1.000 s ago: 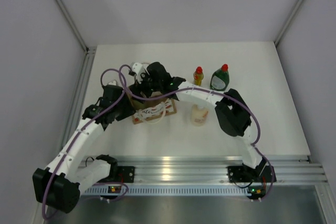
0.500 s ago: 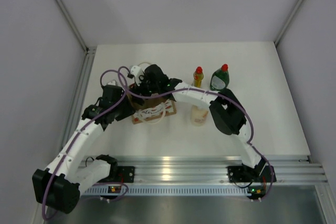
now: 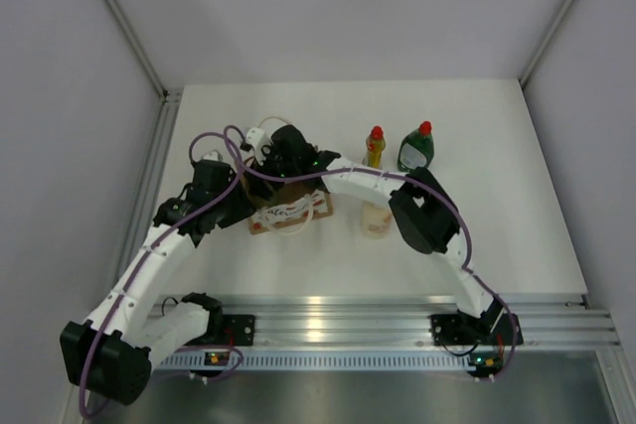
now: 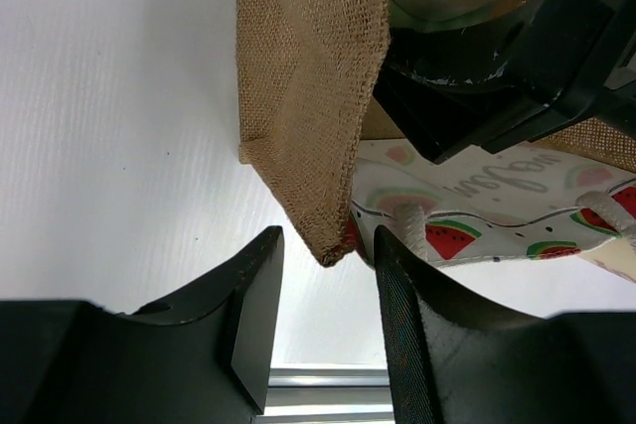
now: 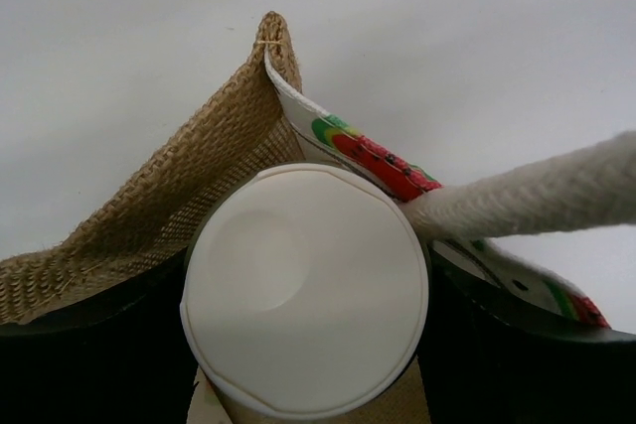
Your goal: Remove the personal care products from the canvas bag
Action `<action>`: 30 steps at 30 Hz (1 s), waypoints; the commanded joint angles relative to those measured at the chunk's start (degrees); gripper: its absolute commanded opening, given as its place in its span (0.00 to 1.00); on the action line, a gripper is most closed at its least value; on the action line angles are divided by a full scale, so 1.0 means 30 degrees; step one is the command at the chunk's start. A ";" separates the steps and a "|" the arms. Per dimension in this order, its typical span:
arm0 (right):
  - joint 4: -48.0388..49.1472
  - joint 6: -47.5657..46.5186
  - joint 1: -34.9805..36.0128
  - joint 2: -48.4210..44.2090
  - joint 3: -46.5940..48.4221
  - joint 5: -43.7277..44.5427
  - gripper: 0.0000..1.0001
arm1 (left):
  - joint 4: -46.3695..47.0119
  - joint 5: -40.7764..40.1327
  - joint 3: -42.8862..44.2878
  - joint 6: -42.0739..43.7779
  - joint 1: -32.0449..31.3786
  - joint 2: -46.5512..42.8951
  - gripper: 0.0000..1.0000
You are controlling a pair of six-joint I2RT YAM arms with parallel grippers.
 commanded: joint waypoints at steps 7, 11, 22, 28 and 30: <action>0.1492 -0.0435 0.0059 -0.0064 -0.0436 0.0317 0.00 | -0.0363 0.0324 0.0749 0.0257 -0.0057 -0.0308 0.46; 0.3190 -0.0523 0.0059 -0.1470 -0.1787 0.0493 0.00 | -0.0334 0.0178 0.0632 0.0169 -0.0057 -0.0425 0.46; 0.5363 -0.0904 0.0030 -0.4577 -0.3547 0.0259 0.00 | -0.0305 -0.0115 0.0456 -0.0065 -0.0057 -0.0220 0.50; 0.5305 -0.0846 0.0000 -0.5339 -0.3722 -0.0151 0.00 | -0.0305 -0.0320 0.0514 -0.0036 -0.0057 -0.0366 0.56; 0.5217 -0.0875 -0.0028 -0.5719 -0.3752 -0.0152 0.00 | -0.0276 -0.0291 0.0514 -0.0036 -0.0057 -0.0425 0.56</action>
